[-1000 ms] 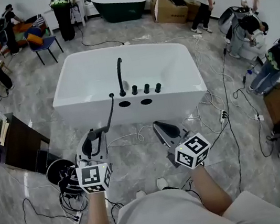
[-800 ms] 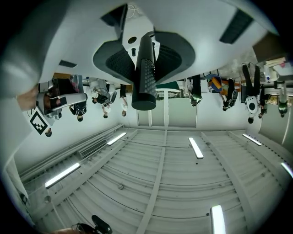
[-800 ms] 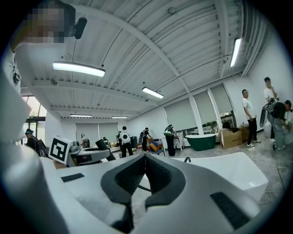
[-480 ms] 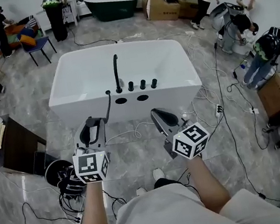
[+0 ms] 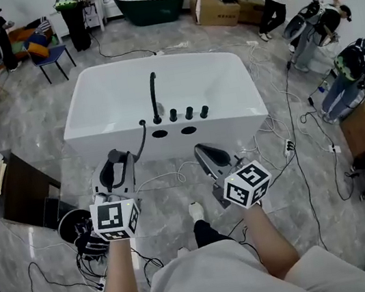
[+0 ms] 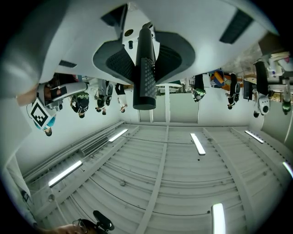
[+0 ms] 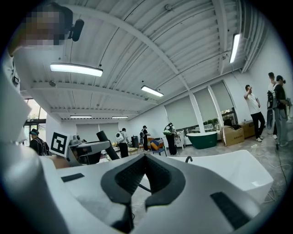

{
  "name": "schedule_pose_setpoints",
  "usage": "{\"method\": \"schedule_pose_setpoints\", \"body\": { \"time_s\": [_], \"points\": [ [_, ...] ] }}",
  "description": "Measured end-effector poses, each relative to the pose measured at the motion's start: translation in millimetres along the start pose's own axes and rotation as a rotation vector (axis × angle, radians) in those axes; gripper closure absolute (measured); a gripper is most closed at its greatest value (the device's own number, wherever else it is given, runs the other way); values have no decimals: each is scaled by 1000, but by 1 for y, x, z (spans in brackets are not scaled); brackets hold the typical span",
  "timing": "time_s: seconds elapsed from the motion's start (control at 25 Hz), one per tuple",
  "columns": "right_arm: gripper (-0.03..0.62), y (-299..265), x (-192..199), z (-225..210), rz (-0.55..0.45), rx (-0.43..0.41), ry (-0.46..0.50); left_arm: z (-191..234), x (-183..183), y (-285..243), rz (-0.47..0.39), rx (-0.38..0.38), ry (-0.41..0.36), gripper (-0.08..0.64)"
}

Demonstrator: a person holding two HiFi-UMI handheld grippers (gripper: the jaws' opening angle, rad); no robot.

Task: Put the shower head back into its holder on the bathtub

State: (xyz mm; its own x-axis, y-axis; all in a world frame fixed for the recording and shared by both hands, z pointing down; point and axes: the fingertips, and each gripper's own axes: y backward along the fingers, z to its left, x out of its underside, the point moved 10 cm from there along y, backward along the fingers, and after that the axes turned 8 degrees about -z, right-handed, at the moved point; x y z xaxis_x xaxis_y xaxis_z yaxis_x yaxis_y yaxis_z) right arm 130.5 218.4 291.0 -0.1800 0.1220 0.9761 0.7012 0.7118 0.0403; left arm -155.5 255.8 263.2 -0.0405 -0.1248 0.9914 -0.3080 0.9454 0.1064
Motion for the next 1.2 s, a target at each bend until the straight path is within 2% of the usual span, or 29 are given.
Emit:
{"method": "schedule_pose_setpoints", "body": {
  "time_s": [0.24, 0.64, 1.2],
  "points": [
    [576, -32, -2, -36, 0, -27, -15, 2, -12, -38, -40, 10, -15, 420],
    [577, -74, -9, -95, 8, -73, -43, 7, -23, -107, -66, -23, -32, 420],
    [577, -125, -7, -161, 35, -143, -82, 16, -18, -172, -37, -104, -66, 420]
  ]
}}
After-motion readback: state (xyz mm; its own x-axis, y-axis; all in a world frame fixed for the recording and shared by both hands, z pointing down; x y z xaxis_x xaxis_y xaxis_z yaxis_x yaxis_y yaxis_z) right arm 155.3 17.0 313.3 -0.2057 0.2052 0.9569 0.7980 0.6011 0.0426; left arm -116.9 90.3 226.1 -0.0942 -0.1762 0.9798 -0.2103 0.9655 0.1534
